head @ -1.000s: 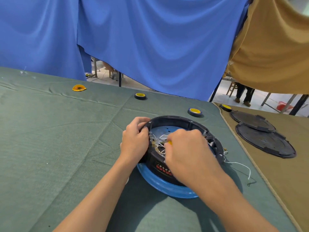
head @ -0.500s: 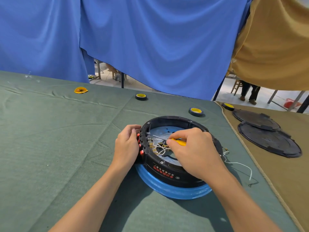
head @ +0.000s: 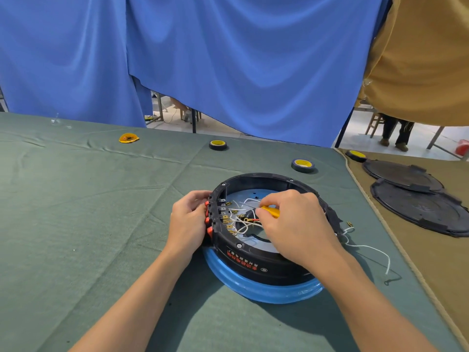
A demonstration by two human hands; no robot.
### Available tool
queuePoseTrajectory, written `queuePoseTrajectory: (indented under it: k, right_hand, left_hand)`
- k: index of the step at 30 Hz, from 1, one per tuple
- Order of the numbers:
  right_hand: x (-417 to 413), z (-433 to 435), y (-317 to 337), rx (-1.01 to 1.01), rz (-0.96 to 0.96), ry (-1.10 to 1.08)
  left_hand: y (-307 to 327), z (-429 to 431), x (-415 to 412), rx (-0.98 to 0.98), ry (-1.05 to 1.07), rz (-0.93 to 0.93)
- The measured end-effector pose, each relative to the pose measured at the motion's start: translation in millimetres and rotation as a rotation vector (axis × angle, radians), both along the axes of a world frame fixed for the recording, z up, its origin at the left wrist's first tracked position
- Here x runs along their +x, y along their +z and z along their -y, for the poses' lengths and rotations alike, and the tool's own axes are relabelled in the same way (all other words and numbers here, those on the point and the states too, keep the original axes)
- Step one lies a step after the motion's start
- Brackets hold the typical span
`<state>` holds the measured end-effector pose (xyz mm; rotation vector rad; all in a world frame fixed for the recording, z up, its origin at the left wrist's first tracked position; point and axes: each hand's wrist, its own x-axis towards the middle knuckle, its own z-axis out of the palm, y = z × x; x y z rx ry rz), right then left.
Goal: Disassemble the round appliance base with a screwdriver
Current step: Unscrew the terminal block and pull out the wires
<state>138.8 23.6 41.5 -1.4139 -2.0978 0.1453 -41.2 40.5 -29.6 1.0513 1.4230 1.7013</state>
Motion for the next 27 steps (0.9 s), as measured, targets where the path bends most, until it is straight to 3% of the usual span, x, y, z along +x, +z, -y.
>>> queuePoseTrajectory:
  k: [6, 12, 16, 22, 27]
  right_hand:
    - [5.9, -6.3, -4.0, -0.007, -0.033, 0.051]
    - [31.0, -13.6, -13.5, 0.232, -0.009, -0.102]
    - [35.4, -17.7, -20.6, 0.081, -0.19, -0.117]
    - [19.4, -1.0, -26.5, 0.119, -0.213, -0.244]
    - [-7.4, 28.0, -20.1, 0.031, -0.111, -0.308]
  left_hand:
    - [1.6, -3.5, -2.9, -0.027, -0.003, -0.031]
    - [5.3, -14.3, -8.8, -0.077, -0.003, -0.021]
    - [7.4, -23.4, -10.7, -0.117, 0.022, -0.024]
    - [7.7, -16.9, -9.3, -0.186, 0.294, -0.075]
    - [13.8, 12.1, 3.5, -0.205, 0.329, -0.159]
